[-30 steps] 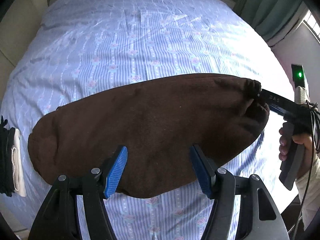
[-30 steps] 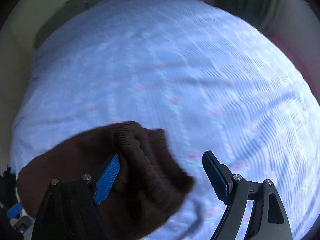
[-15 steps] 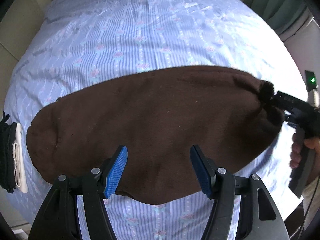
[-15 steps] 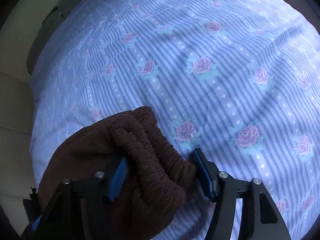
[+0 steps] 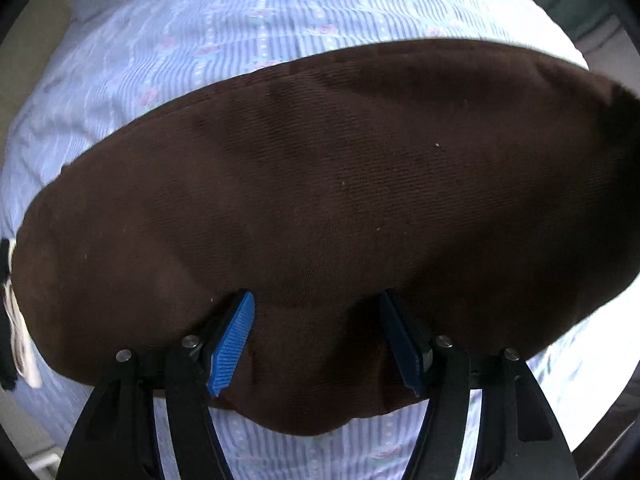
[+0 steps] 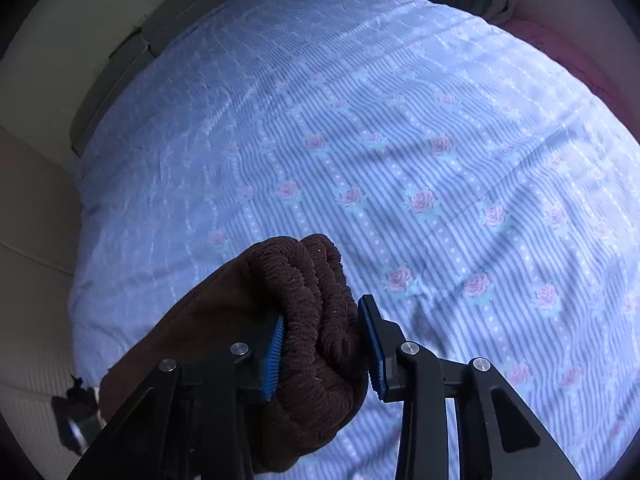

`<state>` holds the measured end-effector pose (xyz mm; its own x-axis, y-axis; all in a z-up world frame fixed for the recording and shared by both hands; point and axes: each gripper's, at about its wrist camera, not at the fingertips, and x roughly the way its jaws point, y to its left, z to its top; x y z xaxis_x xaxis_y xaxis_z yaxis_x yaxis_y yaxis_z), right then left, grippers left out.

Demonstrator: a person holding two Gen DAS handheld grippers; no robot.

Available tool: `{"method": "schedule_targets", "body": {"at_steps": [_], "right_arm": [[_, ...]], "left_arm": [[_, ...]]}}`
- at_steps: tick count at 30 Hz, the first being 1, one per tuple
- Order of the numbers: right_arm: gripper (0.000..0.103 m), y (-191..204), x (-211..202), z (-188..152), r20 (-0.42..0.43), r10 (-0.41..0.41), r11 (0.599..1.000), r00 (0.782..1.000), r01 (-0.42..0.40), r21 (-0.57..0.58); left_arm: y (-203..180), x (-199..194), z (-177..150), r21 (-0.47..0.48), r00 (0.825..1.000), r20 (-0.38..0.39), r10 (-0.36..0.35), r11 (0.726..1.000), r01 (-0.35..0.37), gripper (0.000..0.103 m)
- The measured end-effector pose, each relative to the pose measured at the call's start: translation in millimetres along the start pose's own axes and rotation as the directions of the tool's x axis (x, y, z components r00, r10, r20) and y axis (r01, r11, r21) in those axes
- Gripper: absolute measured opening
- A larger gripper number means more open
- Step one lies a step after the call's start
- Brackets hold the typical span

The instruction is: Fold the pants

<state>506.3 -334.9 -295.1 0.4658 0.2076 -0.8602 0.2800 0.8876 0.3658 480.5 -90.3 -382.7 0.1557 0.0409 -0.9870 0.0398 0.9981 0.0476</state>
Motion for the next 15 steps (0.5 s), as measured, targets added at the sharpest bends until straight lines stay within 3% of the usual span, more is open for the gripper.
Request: {"method": "schedule_targets", "body": {"at_steps": [2, 5, 10, 15], "right_arm": [[0.036, 1.9, -12.7, -2.6, 0.008, -0.011, 1.0, 1.0, 0.011, -0.017], [0.036, 17.3, -34.0, -7.6, 0.024, -0.046, 0.997, 0.999, 0.048, -0.067], [0.03, 67.1, -72.1, -20.7, 0.071, -0.029, 0.986, 0.997, 0.041, -0.165], [0.024, 139.5, -89.2, -43.7, 0.067, 0.091, 0.962, 0.994, -0.07, -0.265]], "left_arm": [[0.1, -8.6, 3.2, 0.015, 1.0, -0.011, -0.012, 1.0, 0.012, 0.058], [18.8, -57.3, -0.2, -0.03, 0.995, 0.078, -0.07, 0.997, 0.072, 0.057], [69.6, -134.9, -24.6, -0.093, 0.975, 0.221, -0.014, 0.995, 0.035, 0.061], [137.3, -182.1, -57.2, -0.165, 0.946, 0.315, 0.077, 0.986, -0.025, 0.063]]}}
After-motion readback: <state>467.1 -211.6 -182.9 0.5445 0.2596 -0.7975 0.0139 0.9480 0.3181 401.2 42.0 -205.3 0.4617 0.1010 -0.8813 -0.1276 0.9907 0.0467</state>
